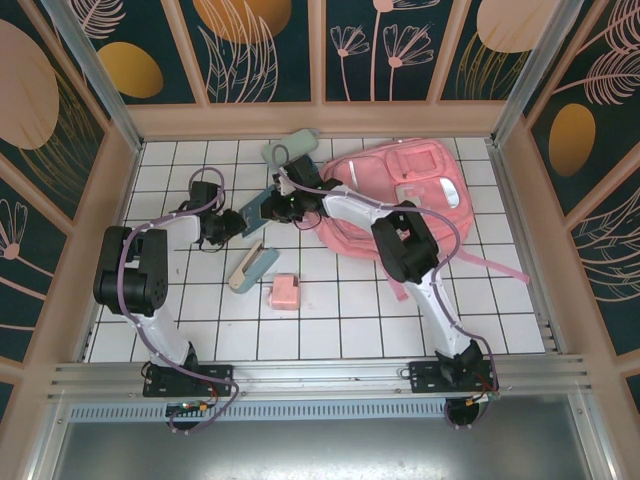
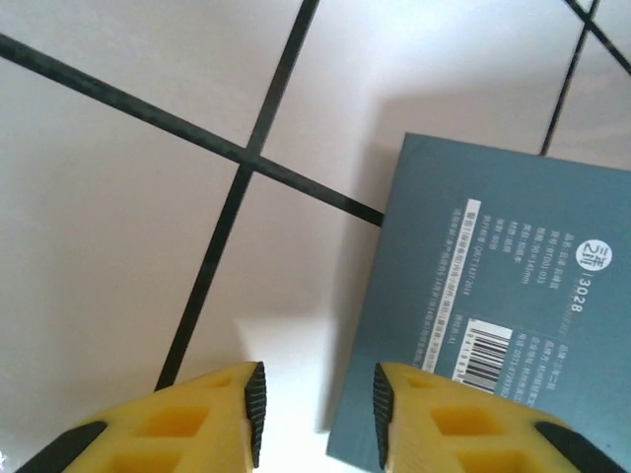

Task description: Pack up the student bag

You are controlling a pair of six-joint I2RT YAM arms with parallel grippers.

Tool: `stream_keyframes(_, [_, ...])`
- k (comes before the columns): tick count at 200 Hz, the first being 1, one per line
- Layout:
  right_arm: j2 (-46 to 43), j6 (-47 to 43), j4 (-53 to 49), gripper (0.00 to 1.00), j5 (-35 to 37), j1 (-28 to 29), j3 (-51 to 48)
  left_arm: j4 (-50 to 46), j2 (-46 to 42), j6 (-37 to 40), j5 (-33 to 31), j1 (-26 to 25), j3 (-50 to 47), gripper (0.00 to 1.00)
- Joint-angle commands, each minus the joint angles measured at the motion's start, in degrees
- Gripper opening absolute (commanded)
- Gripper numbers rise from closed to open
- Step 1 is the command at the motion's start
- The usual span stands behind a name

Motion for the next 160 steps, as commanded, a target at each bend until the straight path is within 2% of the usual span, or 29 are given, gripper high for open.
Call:
stream_keyframes(1, [-8.1,3.4,7.1,0.00,0.8,-2.0,-5.0,-1.1,-5.8,-1.5,3.0,-0.2,3.2,0.43])
stream_keyframes(26, [-13.8,8.6,16.3,0.00,-0.9,-4.6,-12.0,4.4,-9.4,-6.4,9.1,-0.1,3.3,0.51])
stream_keyframes(49, [-16.9,13.4,23.9,0.00,-5.7,-7.0,-15.5,10.5,-11.0,-10.8,15.9,-0.1,3.6,0.60])
stream_keyframes(70, [-19.2,17.4,30.4,0.00,-9.5,-8.5,-17.9,14.0,-11.3,-12.9,19.4,-0.1,4.8,0.66])
stream_keyframes(96, [-21.2,22.1,38.1,0.00,-12.9,-8.9,-20.4,16.4,-10.3,-14.2,22.5,-0.1,6.4,0.70])
stream_keyframes(129, [-21.2,29.2,48.9,0.00,-17.3,-8.9,-22.7,24.0,-9.9,-18.8,26.6,0.0,5.1,0.69])
stream_keyframes(160, [-20.9,33.0,54.8,0.00,-18.6,-8.9,-24.1,23.7,-9.4,-18.5,27.5,0.0,5.5,0.67])
